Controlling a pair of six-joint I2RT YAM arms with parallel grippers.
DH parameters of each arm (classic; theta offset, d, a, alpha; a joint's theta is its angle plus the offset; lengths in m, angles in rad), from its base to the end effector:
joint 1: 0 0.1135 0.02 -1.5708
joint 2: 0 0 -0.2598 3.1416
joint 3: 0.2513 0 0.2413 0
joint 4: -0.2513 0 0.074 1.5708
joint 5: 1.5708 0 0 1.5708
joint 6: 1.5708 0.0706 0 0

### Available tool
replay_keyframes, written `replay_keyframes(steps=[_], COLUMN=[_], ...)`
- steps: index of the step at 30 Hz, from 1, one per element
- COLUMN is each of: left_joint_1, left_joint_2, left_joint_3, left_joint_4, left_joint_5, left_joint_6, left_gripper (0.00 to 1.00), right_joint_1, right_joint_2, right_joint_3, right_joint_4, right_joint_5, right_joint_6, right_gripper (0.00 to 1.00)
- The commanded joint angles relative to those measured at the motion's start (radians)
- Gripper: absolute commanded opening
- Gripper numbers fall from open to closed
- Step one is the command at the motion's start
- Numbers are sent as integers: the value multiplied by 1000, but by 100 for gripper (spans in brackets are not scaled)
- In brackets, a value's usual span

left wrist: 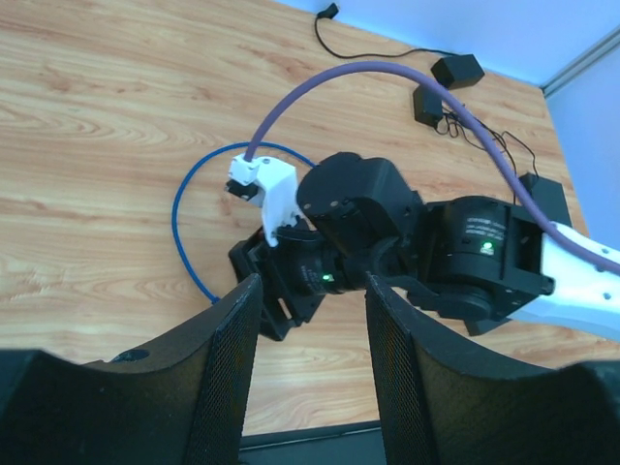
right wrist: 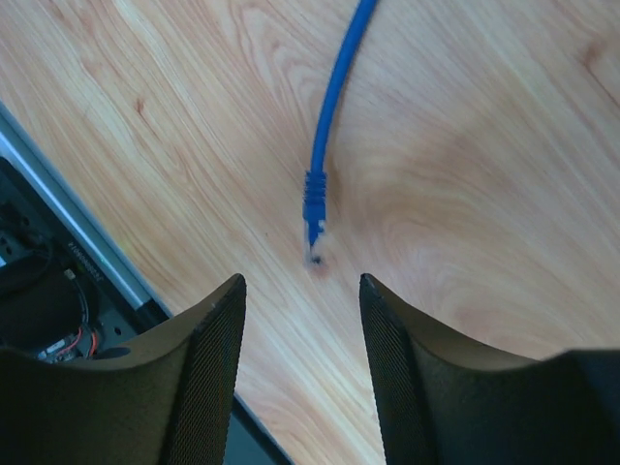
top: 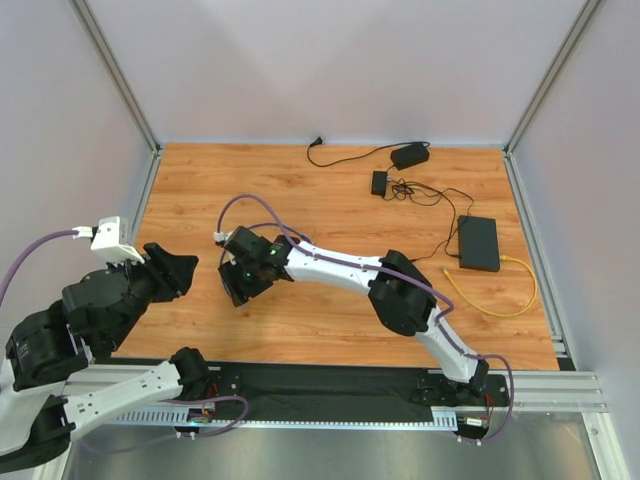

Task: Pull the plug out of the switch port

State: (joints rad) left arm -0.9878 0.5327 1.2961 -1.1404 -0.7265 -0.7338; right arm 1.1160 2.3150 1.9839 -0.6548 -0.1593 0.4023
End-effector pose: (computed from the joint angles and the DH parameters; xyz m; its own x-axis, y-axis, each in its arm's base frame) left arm 0.0620 -0.0088 0.4037 -0.3407 -0.3926 -0.8543 0.0752 0.8943 -0.4411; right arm 0.2165 0.4683 0.1656 -0.6994 -0.5502 -0.4563 -0.7082 0.6200 0.3379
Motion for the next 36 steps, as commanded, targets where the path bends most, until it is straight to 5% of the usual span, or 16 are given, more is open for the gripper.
replay_keyframes(steps=[1,12,21,23,36], left_joint_1=[-2,-2,-2,-5,-72], left_joint_2=[33,249,650,860,1408], left_joint_3=[-3,-23,40,104,442], left_joint_4=[45,212,421,488,539], left_joint_5=[19,202,522,655,768], left_joint_6=[25,82,134,160,152], left_gripper=[55,52,48,45,42], right_joint_1=[-45,-281,-669,-866,-1266], right_joint_2=[-178,-762,-1177,-1274,-1240], right_joint_3=[-121,-735,-1202,-1296,-1453], right_joint_4=[49,145,265,276,395], right_joint_5=[7,104,32,-33,-331], right_joint_6=[32,119,217,234,193], right_gripper=[53,51,45,43,38])
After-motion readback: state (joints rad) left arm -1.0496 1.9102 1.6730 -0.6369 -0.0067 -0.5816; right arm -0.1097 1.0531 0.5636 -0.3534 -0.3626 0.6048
